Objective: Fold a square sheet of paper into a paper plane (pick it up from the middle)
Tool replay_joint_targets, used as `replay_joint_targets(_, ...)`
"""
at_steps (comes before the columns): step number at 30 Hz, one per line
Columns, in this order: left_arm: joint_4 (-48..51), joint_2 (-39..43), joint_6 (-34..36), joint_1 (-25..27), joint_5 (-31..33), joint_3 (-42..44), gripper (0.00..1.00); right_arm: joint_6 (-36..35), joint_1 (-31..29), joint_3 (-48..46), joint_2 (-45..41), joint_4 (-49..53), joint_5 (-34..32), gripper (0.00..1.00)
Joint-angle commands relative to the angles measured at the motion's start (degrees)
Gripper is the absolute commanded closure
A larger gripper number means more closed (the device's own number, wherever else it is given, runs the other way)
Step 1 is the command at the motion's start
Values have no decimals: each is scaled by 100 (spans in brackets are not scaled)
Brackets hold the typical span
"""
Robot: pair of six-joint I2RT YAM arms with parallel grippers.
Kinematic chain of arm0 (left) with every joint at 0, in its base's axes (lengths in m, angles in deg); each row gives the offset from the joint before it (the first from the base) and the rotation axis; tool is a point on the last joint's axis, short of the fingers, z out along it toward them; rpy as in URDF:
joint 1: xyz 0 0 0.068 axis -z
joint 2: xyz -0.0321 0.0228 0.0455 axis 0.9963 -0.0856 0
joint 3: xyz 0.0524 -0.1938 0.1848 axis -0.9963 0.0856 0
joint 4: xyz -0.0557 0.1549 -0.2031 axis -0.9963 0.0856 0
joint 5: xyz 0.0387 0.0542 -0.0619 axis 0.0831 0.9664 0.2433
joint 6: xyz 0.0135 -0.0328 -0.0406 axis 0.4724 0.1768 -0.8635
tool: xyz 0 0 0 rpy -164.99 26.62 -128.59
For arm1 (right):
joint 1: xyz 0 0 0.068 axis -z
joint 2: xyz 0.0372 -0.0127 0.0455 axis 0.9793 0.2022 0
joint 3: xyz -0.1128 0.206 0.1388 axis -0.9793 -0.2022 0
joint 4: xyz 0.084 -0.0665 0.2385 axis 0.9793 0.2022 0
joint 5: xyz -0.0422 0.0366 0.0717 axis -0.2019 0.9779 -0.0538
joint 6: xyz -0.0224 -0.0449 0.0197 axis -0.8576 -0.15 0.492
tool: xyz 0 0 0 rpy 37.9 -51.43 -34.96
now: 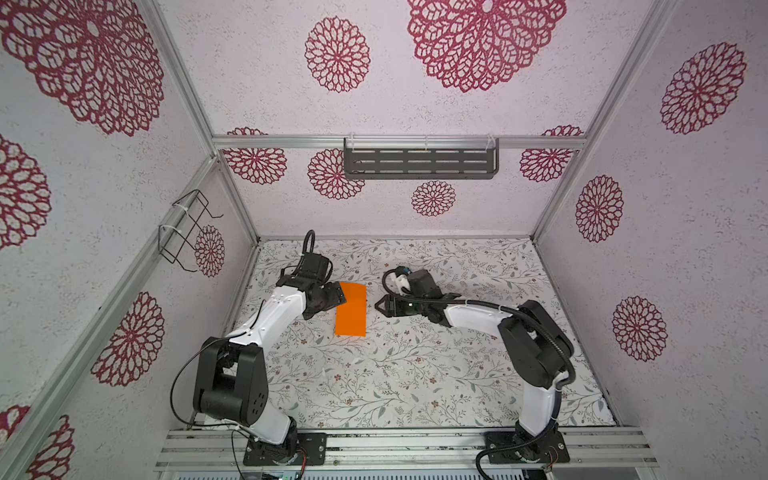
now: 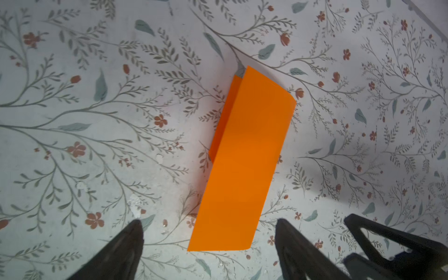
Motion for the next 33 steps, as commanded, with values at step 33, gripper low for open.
replay_joint_targets(33, -1871, -162, -679, 570, -2572, 1012, 2, -433, 692, -1242, -604, 860, 874, 50)
